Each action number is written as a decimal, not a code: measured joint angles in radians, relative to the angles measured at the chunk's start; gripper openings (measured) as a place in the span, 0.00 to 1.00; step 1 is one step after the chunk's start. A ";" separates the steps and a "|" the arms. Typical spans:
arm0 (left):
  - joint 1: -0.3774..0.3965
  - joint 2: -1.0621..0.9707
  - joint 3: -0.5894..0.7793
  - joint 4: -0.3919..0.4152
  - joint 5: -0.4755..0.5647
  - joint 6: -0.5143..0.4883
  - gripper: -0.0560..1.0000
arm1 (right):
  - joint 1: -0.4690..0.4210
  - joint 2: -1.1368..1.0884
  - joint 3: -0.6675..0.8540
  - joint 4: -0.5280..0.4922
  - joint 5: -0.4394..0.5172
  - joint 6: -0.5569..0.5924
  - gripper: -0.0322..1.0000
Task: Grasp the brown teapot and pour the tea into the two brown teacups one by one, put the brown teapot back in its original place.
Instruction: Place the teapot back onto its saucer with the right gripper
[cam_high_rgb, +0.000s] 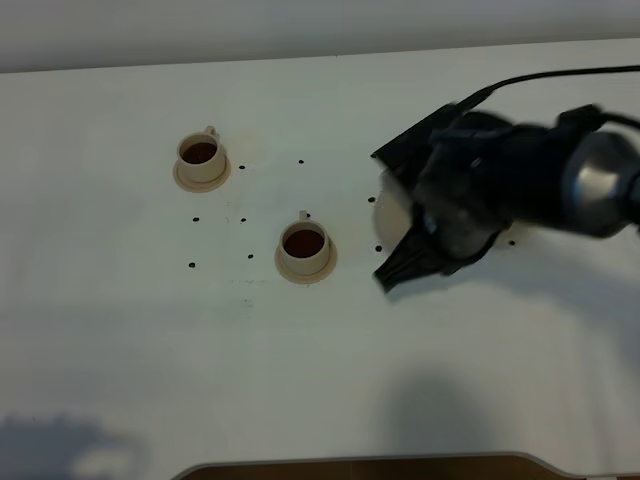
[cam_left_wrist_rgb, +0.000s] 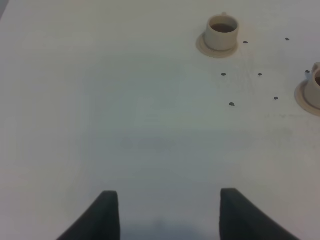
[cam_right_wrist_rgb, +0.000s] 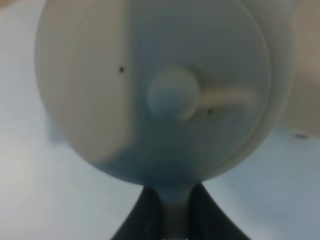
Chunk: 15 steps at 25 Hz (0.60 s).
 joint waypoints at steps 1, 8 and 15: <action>0.000 0.000 0.000 0.000 0.000 0.000 0.51 | -0.039 0.000 0.000 0.001 -0.002 0.000 0.14; 0.000 0.000 0.000 0.000 0.000 -0.002 0.51 | -0.270 0.002 0.000 0.093 -0.097 -0.060 0.14; 0.000 0.000 0.000 0.000 0.000 -0.002 0.51 | -0.365 0.065 0.000 0.194 -0.121 -0.164 0.14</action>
